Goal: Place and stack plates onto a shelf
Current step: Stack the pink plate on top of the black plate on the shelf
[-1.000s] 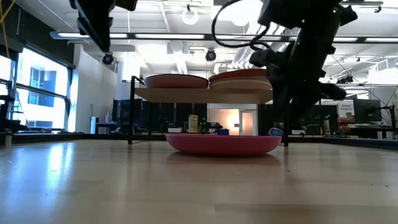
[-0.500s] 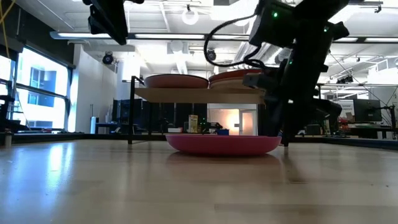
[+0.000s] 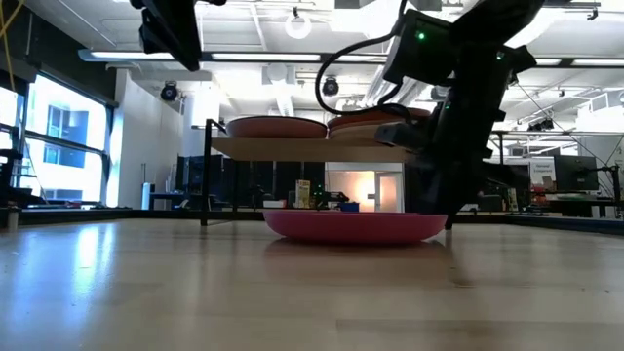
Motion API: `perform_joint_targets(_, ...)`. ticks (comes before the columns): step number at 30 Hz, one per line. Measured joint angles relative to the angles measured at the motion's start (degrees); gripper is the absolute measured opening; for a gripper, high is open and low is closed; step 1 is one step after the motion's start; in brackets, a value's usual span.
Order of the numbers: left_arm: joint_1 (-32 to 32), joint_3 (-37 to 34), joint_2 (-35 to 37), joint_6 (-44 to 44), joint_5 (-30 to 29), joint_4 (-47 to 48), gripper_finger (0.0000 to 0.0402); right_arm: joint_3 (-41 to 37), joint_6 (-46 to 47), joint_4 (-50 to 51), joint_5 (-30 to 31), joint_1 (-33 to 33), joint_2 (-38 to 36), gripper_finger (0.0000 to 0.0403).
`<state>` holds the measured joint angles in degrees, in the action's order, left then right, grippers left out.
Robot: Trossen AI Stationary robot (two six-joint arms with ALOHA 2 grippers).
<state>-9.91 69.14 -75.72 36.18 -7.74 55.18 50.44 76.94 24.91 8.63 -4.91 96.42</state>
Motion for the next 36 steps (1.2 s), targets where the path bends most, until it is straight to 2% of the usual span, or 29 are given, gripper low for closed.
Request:
perform_joint_targets(7,0.0,0.0,0.0,-2.5,-0.3,0.0,0.009,0.4,-1.1,0.0,-3.6,0.1,-0.1,0.0004)
perform_joint_targets(12,0.0,0.0,0.0,-4.7,-0.4,0.0,0.009,3.7,-4.0,0.9,-5.1,0.0,-0.2,0.0001)
perform_joint_targets(19,0.0,0.0,0.0,-10.7,-0.4,0.0,0.009,12.2,-9.5,10.9,-4.1,0.1,-0.2,0.0)
perform_joint_targets(30,0.0,0.0,0.0,-32.4,-0.4,0.2,0.009,25.1,-18.1,21.7,-3.6,3.3,-0.2,0.0)
perform_joint_targets(36,0.0,0.0,0.0,-43.8,-1.5,0.3,0.009,31.1,-23.4,27.4,-6.8,7.5,-0.2,0.0)
